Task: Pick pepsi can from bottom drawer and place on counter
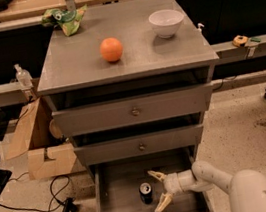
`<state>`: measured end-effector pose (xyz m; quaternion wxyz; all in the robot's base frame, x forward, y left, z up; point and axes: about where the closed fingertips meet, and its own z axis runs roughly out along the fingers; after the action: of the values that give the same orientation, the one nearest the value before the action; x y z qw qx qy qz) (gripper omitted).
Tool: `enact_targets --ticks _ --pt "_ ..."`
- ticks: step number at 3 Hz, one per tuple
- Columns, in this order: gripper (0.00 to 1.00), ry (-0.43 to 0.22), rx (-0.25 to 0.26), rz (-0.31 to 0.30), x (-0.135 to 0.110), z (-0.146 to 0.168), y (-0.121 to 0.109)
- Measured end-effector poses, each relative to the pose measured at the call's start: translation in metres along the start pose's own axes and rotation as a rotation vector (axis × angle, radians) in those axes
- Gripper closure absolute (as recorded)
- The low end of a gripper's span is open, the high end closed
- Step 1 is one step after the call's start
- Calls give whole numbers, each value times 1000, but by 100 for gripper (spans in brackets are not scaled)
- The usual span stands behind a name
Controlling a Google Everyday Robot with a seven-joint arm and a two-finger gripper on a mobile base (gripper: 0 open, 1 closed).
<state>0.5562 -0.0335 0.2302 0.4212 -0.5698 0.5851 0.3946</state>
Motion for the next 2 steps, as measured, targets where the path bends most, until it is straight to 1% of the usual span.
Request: enact_targets --ticks 1,2 --pt "0 -21 -28 31 32 26 -6" --pt "0 -38 -8 27 39 30 -28"
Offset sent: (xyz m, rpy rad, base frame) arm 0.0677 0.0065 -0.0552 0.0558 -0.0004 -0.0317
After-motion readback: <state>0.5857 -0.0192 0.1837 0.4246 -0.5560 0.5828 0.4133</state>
